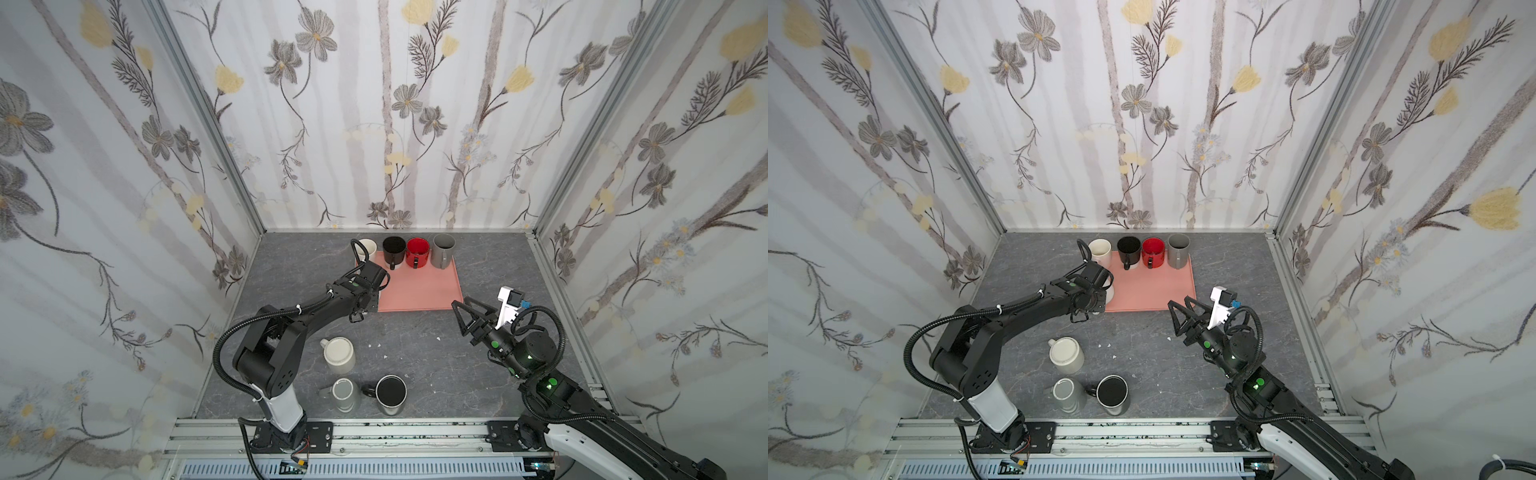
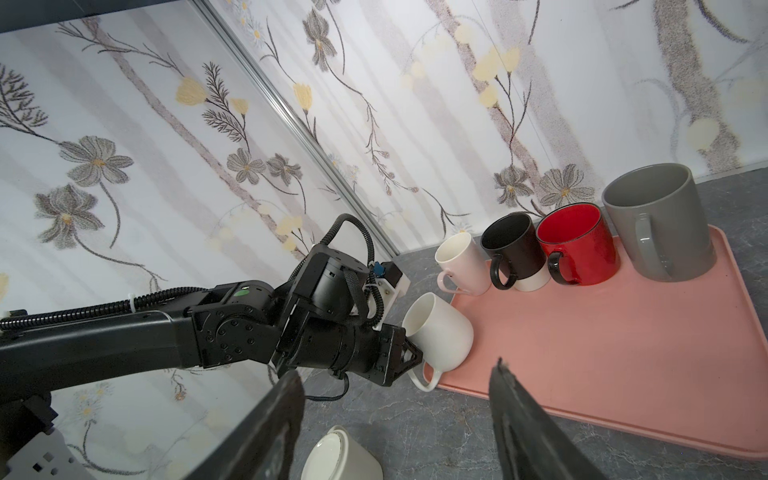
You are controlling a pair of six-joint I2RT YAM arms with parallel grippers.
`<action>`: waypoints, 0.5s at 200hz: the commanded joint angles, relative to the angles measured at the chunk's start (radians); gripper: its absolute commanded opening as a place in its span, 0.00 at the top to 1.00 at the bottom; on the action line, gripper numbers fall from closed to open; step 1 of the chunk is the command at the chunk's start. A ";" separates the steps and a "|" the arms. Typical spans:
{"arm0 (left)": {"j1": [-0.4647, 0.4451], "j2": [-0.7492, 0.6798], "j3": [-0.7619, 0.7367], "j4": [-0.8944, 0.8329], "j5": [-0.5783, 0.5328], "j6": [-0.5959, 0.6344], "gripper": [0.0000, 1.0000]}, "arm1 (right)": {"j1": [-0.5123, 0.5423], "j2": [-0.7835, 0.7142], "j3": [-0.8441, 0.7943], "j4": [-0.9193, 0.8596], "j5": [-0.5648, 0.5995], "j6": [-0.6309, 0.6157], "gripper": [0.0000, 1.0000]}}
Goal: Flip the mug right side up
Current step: 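Carry the white mug upright onto the tray near the robot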
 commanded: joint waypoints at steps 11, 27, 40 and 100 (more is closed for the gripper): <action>0.002 0.017 0.019 -0.006 -0.050 -0.001 1.00 | -0.009 -0.010 -0.003 -0.005 -0.018 -0.018 0.27; 0.002 0.025 0.022 -0.006 -0.044 -0.002 0.97 | -0.012 -0.015 -0.006 -0.007 -0.018 -0.021 0.26; 0.002 0.034 0.024 -0.005 -0.044 -0.006 0.83 | -0.012 -0.016 -0.007 -0.016 -0.018 -0.024 0.25; 0.002 0.020 0.022 0.029 -0.009 -0.025 0.65 | -0.017 -0.004 0.000 -0.047 -0.028 -0.030 0.23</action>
